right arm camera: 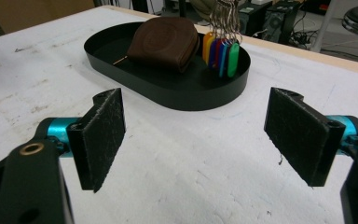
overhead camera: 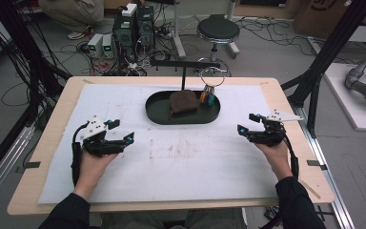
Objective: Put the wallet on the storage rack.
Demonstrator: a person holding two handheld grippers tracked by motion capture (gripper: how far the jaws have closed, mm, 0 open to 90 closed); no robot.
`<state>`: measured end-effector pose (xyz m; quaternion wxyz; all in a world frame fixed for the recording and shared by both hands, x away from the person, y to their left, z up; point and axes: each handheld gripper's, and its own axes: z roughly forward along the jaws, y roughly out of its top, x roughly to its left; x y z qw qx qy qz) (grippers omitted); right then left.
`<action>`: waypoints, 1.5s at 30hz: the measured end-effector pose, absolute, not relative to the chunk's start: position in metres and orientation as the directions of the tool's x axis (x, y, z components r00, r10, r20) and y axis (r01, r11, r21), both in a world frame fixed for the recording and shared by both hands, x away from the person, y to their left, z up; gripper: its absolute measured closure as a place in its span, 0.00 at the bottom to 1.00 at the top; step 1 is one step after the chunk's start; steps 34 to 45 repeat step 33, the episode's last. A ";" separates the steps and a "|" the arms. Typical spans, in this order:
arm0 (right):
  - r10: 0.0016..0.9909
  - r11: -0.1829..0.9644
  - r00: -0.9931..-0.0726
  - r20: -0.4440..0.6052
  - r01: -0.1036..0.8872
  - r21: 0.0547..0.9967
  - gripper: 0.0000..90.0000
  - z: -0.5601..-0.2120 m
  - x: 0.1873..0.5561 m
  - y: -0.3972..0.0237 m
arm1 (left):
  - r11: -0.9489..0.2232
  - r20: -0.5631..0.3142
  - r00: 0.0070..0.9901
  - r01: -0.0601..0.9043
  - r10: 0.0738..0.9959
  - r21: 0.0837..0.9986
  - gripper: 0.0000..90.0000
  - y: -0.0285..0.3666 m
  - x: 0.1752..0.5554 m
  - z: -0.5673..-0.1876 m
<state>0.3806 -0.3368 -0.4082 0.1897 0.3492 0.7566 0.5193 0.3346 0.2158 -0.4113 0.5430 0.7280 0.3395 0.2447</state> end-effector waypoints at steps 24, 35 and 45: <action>0.744 0.218 -0.666 0.062 0.330 0.919 0.23 -0.409 0.377 -0.348 | -0.192 -0.011 0.645 0.243 0.764 0.951 0.25 0.215 0.342 -0.415; 0.744 0.214 -0.665 0.067 0.332 0.919 0.23 -0.410 0.377 -0.348 | -0.193 -0.010 0.638 0.249 0.770 0.949 0.25 0.217 0.343 -0.416; 0.744 0.214 -0.665 0.067 0.332 0.919 0.23 -0.410 0.377 -0.348 | -0.193 -0.010 0.638 0.249 0.770 0.949 0.25 0.217 0.343 -0.416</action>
